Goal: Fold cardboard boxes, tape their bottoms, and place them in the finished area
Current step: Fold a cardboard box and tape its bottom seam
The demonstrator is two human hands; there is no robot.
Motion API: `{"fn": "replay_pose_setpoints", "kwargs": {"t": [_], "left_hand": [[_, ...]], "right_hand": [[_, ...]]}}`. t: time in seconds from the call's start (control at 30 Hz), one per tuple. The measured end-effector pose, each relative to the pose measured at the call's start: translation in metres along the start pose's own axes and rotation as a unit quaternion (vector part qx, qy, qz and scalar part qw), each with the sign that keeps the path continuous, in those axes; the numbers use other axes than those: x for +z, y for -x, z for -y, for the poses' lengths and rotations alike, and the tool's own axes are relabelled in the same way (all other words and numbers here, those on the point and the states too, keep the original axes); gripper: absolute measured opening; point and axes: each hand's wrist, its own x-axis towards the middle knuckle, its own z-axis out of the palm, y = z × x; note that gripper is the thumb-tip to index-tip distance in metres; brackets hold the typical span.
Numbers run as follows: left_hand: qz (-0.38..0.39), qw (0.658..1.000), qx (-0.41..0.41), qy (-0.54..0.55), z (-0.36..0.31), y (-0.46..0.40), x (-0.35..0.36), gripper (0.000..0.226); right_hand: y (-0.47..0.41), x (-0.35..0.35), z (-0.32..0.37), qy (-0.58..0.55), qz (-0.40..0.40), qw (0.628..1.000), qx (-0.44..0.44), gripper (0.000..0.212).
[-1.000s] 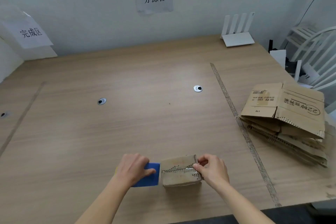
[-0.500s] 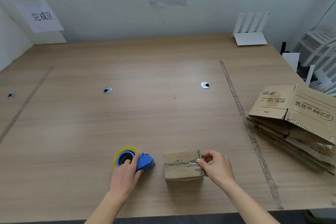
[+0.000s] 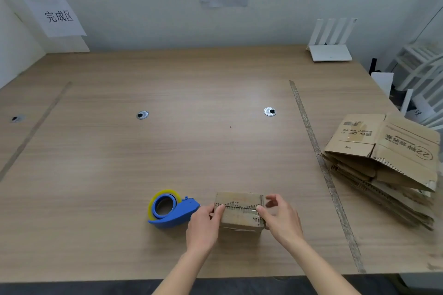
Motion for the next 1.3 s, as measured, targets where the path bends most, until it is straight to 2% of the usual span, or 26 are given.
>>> {"fn": "replay_pose_setpoints", "kwargs": {"t": [0.1, 0.2, 0.27, 0.33, 0.4, 0.5, 0.63, 0.7, 0.8, 0.9, 0.97, 1.07, 1.13, 1.2, 1.3], "left_hand": [[0.01, 0.999, 0.034, -0.029, -0.005, -0.014, -0.008, 0.033], [-0.063, 0.997, 0.03, -0.019, -0.022, -0.028, -0.014, 0.04], [-0.069, 0.997, 0.024, 0.033, -0.032, -0.032, -0.013, 0.044], [-0.017, 0.994, 0.058, 0.093, -0.036, -0.03, -0.008, 0.043], [0.038, 0.989, 0.124, 0.074, -0.032, -0.027, -0.003, 0.044], [0.078, 0.983, 0.166, 0.026, -0.019, -0.023, -0.003, 0.055], [0.098, 0.98, 0.172, -0.019, -0.007, -0.023, -0.005, 0.058], [0.087, 0.98, 0.176, -0.037, -0.007, -0.022, -0.006, 0.056], [0.029, 0.981, 0.182, -0.055, -0.005, -0.023, -0.013, 0.056], [-0.058, 0.978, 0.168, -0.107, 0.017, -0.027, -0.03, 0.062], [-0.095, 0.973, 0.128, -0.165, 0.041, -0.027, -0.039, 0.071], [-0.049, 0.958, 0.04, -0.278, 0.071, -0.027, -0.045, 0.085], [-0.013, 0.942, 0.043, -0.332, 0.078, -0.032, -0.043, 0.086], [0.005, 0.946, 0.047, -0.321, 0.078, -0.039, -0.044, 0.079], [0.029, 0.97, 0.055, -0.235, 0.077, -0.044, -0.054, 0.067]], "right_hand": [[0.006, -0.006, -0.009, -0.005, 0.087, 0.992, -0.087, 0.054], [0.008, -0.008, -0.018, -0.026, 0.179, 0.974, -0.139, 0.066], [0.009, -0.004, -0.019, 0.004, 0.151, 0.977, -0.153, 0.067], [0.008, 0.002, -0.014, 0.058, 0.073, 0.983, -0.157, 0.055], [0.009, 0.009, -0.007, 0.113, 0.034, 0.977, -0.178, 0.053], [0.007, 0.019, -0.002, 0.129, 0.045, 0.967, -0.217, 0.058], [0.006, 0.021, 0.001, 0.122, 0.052, 0.97, -0.202, 0.057], [0.006, 0.021, 0.002, 0.121, 0.051, 0.971, -0.202, 0.056], [0.006, 0.019, 0.003, 0.113, 0.067, 0.971, -0.198, 0.062], [0.006, 0.015, 0.003, 0.107, 0.077, 0.972, -0.192, 0.069], [0.006, 0.013, 0.002, 0.1, 0.07, 0.975, -0.188, 0.066], [0.003, 0.013, 0.001, 0.098, 0.055, 0.975, -0.193, 0.061], [0.002, 0.013, 0.002, 0.101, 0.046, 0.973, -0.2, 0.06], [0.002, 0.013, 0.004, 0.106, 0.041, 0.971, -0.208, 0.059], [0.0, 0.011, 0.011, 0.107, 0.022, 0.967, -0.23, 0.054]]}}
